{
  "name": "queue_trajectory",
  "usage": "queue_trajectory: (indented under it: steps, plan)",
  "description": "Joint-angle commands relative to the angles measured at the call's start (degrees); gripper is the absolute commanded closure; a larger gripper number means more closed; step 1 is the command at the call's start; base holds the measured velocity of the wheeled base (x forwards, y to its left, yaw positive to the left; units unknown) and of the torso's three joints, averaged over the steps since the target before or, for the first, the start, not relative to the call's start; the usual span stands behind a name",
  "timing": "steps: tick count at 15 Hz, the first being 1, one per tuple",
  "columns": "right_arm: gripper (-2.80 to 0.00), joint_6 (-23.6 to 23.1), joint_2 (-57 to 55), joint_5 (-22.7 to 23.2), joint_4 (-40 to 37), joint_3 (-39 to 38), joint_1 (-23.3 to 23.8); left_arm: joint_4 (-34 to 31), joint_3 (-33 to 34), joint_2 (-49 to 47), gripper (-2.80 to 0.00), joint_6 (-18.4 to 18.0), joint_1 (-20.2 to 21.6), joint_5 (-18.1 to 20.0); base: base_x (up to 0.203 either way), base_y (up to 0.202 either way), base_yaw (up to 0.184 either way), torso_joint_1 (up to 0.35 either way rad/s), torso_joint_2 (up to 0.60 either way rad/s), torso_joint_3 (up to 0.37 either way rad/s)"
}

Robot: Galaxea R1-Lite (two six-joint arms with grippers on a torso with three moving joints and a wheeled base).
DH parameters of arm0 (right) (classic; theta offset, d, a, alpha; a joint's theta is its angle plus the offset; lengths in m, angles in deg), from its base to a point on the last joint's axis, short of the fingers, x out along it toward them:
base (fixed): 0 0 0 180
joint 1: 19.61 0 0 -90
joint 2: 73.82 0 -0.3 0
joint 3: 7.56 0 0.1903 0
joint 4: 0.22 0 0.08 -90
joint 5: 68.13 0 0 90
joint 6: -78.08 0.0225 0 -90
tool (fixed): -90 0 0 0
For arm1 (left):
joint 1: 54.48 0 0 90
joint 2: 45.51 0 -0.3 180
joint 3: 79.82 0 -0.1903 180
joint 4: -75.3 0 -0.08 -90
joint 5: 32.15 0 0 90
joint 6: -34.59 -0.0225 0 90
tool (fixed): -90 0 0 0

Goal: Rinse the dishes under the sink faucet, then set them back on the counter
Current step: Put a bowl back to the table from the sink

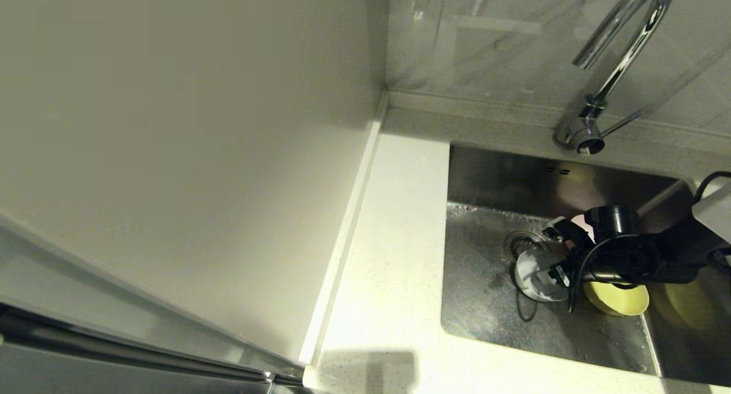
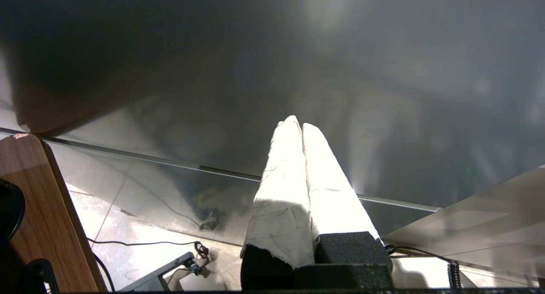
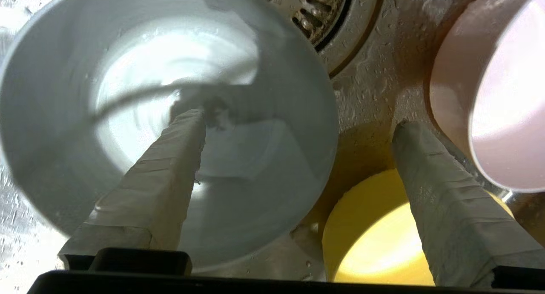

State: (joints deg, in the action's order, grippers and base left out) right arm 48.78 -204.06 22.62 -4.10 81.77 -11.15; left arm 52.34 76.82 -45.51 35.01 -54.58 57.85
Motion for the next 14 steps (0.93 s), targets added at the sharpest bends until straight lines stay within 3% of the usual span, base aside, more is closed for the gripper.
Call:
queue_trajectory:
  steps: [1, 2, 3, 14]
  plan:
    - [-2.80, -0.24, -0.76, 0.05, 0.20, 0.22, 0.33, 0.02, 0.10, 0.00, 0.00, 0.02, 0.01, 0.00, 0.000, 0.000, 0.000, 0.000, 0.00, 0.000]
    - [-2.80, -0.24, -0.98, -0.17, 0.21, 0.52, 0.38, 0.02, 0.18, 0.00, 0.00, 0.02, 0.01, 0.00, 0.000, 0.000, 0.000, 0.000, 0.00, 0.000]
    - [0.00, -0.24, -1.07, -0.39, 0.21, 0.83, 0.59, 0.02, 0.18, 0.00, 0.00, 0.02, 0.01, 0.00, 0.000, 0.000, 0.000, 0.000, 0.00, 0.000]
    - [0.00, -0.07, -0.58, -0.39, 2.93, 0.49, 2.14, 0.02, 0.18, 0.00, 0.00, 0.02, 0.01, 0.00, 0.000, 0.000, 0.000, 0.000, 0.00, 0.000]
